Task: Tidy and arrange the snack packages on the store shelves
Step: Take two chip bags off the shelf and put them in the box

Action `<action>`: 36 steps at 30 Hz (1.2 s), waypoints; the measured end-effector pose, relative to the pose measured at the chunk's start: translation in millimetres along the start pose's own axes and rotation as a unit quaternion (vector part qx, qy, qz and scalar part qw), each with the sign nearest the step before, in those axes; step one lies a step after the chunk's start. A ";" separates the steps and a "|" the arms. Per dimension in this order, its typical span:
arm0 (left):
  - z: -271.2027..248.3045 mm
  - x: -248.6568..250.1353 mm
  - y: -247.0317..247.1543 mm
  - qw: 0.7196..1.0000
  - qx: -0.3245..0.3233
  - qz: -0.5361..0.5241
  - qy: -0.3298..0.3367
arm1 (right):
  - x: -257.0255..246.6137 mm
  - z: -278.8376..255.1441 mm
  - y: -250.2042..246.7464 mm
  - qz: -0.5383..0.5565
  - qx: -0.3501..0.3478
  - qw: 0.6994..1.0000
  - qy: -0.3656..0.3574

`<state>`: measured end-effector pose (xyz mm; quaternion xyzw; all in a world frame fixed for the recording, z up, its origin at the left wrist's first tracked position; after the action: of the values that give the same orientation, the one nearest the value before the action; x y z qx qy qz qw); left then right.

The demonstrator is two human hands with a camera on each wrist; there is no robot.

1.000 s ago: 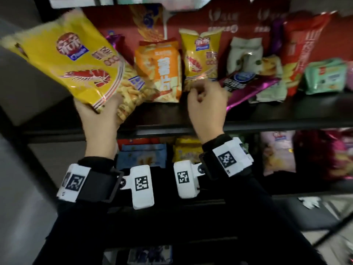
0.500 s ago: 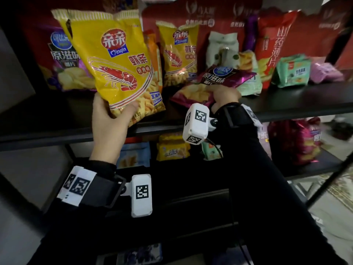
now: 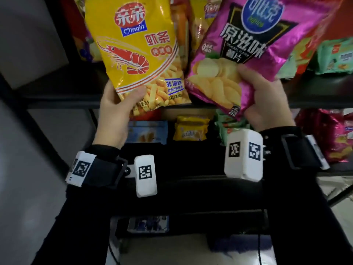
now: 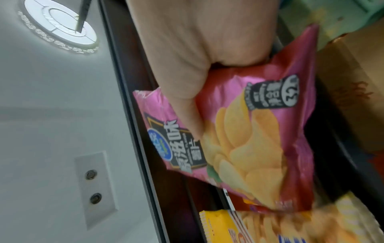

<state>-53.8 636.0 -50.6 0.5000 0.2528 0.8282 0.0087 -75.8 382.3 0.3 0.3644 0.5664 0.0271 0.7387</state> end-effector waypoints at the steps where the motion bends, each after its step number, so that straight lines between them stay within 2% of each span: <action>1: -5.9 0.9 -11.6 1.000 0.008 0.009 -0.006 | 3.7 -2.7 -1.0 -0.013 -0.019 1.000 0.006; 5: -35.7 8.1 -59.9 0.996 0.051 0.067 -0.024 | 31.5 -10.2 -4.2 -0.131 -0.084 0.988 -0.004; 10: -96.1 21.8 -114.0 0.976 0.140 0.159 -0.039 | 75.0 -22.6 -4.4 -0.121 -0.210 0.966 0.087; 14: -175.5 24.5 -143.0 0.952 0.225 0.197 -0.071 | 114.5 -49.1 -16.5 -0.178 -0.312 0.919 0.165; 18: -273.7 20.8 -168.3 0.921 0.320 0.200 -0.092 | 157.1 -93.8 -47.3 -0.197 -0.409 0.842 0.290; 22: -369.1 23.7 -195.4 0.875 0.399 0.229 -0.154 | 195.3 -151.8 -70.9 -0.233 -0.465 0.766 0.378; 25: -431.3 21.3 -213.4 0.846 0.435 0.227 -0.206 | 227.7 -201.2 -83.5 -0.277 -0.503 0.704 0.418; 27: -465.4 12.0 -225.8 0.823 0.477 0.218 -0.219 | 252.2 -234.0 -93.7 -0.304 -0.509 0.675 0.438; 31: -522.9 -33.5 -264.3 0.743 0.594 0.227 -0.209 | 314.3 -286.8 -131.5 -0.349 -0.512 0.630 0.469; 36: -574.5 -126.3 -327.0 0.685 0.632 0.275 -0.235 | 421.1 -326.3 -186.1 -0.394 -0.501 0.611 0.470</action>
<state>-547.0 651.8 -508.2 0.6124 0.5576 0.2922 -0.4782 -274.4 602.3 -480.0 -0.3830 0.8233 0.1805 0.3780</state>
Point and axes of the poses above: each hand's wrist, its own z-axis towards the middle knuckle, its own y-axis out of the palm, x = y × z, the point moved 1 cm from there along z, towards the middle knuckle, and after that the axes turned 15 degrees about x, right-handed, at the moved point
